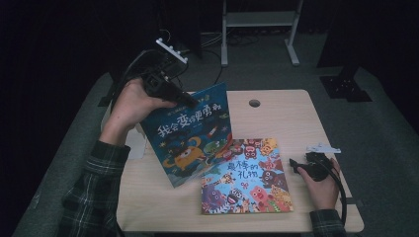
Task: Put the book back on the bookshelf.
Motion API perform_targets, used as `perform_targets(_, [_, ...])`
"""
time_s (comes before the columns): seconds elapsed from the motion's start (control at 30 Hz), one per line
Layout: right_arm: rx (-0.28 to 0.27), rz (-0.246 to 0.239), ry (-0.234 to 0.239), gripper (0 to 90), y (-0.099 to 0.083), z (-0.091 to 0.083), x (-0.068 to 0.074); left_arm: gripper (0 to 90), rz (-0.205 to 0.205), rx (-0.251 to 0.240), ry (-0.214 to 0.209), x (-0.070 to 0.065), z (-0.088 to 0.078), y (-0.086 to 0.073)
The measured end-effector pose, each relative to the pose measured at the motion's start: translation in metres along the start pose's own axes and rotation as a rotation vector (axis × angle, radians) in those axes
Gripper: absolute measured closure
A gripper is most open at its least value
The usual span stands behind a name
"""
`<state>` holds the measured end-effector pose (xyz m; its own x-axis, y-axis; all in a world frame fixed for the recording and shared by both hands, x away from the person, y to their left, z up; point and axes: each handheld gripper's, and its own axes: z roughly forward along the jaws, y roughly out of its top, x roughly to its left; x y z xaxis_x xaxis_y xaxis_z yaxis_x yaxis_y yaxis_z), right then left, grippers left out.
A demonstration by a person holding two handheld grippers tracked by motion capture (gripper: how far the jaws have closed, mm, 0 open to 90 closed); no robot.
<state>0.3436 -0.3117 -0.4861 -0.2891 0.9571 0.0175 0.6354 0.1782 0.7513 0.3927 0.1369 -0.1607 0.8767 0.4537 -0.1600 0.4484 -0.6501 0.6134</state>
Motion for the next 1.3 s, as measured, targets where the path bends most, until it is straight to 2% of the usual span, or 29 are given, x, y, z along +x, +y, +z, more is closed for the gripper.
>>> perform_targets(0.3, [-0.001,0.001,0.000,27.0,0.000,0.000,0.000,82.8,-0.037,-0.018,0.026,0.005,-0.027,-0.023])
perform_targets(0.6, [-0.001,0.000,0.000,27.0,0.000,0.000,0.000,82.8,-0.067,-0.012,0.044,0.008,-0.043,-0.045])
perform_targets(1.3, [-0.001,0.001,0.001,27.0,0.000,0.000,0.000,82.7,-0.146,-0.040,0.102,0.017,-0.089,-0.103])
